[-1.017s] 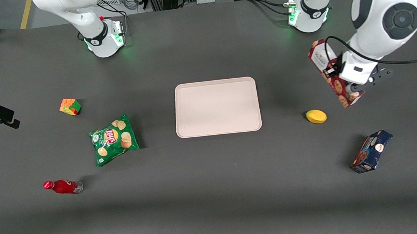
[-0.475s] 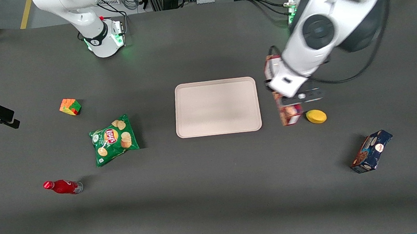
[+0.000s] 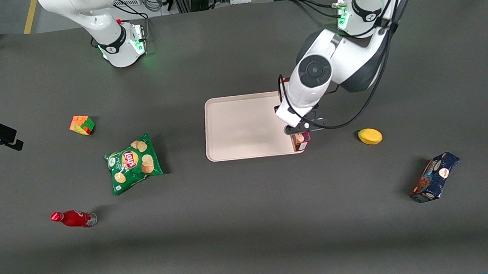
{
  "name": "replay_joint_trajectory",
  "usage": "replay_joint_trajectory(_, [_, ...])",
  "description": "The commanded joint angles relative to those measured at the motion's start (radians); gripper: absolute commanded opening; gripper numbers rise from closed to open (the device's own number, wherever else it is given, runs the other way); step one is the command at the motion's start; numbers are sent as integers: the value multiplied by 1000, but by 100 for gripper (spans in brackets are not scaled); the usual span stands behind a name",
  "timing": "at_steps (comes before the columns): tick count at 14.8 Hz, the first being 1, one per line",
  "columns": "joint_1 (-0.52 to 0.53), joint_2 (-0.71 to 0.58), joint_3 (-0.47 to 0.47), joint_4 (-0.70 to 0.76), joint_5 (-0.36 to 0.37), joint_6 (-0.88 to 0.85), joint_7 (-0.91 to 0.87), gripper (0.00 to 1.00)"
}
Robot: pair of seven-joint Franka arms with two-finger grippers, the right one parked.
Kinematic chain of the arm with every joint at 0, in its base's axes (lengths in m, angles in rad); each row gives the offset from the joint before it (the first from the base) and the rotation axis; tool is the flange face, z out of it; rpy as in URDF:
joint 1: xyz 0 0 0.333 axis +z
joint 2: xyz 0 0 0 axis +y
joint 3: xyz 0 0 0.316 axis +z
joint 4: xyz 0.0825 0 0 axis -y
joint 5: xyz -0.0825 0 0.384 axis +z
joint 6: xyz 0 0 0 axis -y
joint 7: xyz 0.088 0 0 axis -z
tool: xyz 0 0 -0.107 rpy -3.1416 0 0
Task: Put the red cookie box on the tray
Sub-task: 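Carry the held red box over the white tray's edge, then lower the red box onto the tray and open the left gripper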
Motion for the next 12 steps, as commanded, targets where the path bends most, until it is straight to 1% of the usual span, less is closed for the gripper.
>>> replay_joint_trajectory(1, [-15,16,4,-81,42,99,-23,0])
replay_joint_trajectory(3, [-31,38,4,-110,48,151,-32,0])
replay_joint_trajectory(5, [-35,64,4,-131,97,203,-74,0])
replay_joint_trajectory(7, [-37,84,4,-132,132,209,-100,0])
replay_joint_trajectory(9, [-39,93,7,-132,134,211,-100,1])
replay_joint_trajectory(11, [-39,102,8,-132,134,228,-100,5])
replay_joint_trajectory(12, [-39,110,8,-132,134,232,-103,19])
